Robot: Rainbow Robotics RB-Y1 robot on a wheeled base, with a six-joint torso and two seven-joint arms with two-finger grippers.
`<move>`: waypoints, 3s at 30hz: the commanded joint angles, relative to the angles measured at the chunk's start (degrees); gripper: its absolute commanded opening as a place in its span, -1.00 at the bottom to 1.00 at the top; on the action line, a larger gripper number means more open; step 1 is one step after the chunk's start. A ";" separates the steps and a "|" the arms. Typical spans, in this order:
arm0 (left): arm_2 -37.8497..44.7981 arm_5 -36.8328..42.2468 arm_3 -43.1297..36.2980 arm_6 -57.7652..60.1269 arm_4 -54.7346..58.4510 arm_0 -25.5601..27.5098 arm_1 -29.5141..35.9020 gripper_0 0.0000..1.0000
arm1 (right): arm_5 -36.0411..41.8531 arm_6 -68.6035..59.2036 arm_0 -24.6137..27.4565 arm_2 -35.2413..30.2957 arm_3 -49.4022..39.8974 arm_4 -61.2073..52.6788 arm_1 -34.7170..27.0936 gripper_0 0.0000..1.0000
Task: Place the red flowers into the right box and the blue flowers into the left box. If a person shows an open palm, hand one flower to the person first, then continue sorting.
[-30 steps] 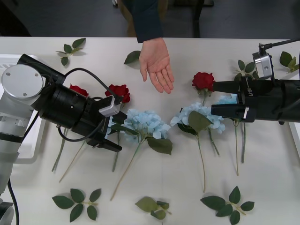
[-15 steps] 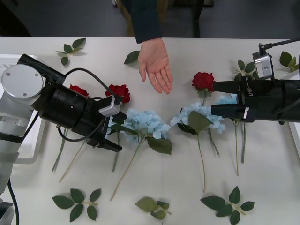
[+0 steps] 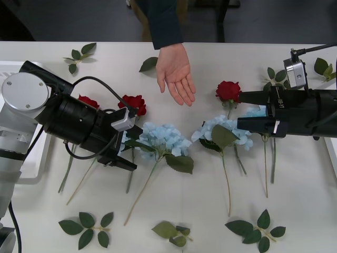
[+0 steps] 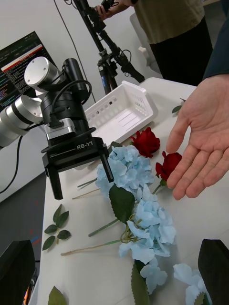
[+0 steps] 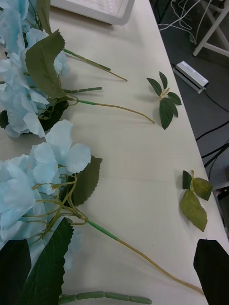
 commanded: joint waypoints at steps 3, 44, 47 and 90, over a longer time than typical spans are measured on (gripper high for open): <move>0.64 0.54 -0.42 2.88 -0.10 -1.49 -0.35 1.00 | -0.35 0.75 0.33 -1.34 -1.37 -0.73 -2.24 1.00; 0.64 0.54 -0.42 2.88 -0.10 -1.49 -0.35 1.00 | -1.14 0.75 2.71 -5.12 8.56 -7.41 -16.30 1.00; 0.64 0.54 -0.42 2.88 -0.10 -1.49 -0.35 1.00 | -0.70 -2.64 2.71 -5.21 12.87 -3.02 -17.88 1.00; 0.64 0.54 -0.42 2.88 -0.10 -1.49 -0.35 1.00 | -6.15 -59.15 -20.58 4.98 38.00 63.95 6.02 1.00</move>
